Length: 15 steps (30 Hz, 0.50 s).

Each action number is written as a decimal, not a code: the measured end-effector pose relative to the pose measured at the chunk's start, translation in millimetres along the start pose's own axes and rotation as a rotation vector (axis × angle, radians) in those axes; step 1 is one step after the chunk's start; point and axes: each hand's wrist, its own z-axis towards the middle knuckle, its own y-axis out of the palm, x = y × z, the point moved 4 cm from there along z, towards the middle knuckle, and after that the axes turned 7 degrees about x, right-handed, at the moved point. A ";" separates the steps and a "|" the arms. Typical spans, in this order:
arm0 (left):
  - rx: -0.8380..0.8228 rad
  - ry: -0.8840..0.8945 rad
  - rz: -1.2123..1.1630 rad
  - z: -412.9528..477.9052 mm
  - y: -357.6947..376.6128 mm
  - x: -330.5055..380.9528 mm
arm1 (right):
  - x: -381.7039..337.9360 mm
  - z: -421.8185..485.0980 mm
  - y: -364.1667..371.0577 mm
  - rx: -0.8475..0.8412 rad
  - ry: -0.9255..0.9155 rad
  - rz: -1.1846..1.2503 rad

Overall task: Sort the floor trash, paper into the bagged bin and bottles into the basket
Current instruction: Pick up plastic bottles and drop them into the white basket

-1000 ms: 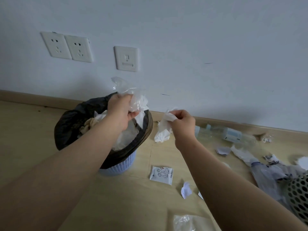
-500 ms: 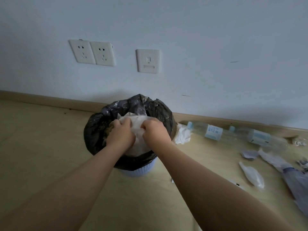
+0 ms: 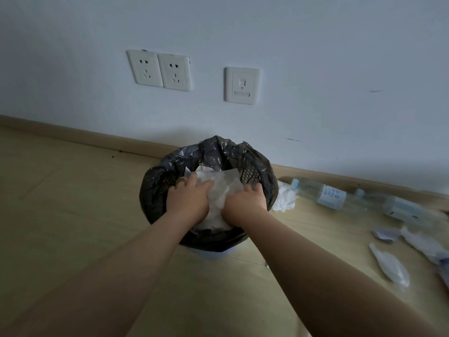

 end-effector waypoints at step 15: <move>0.005 -0.207 -0.070 13.1 -29.1 18.8 | 34.7 -16.2 -23.2 0.407 -0.023 0.500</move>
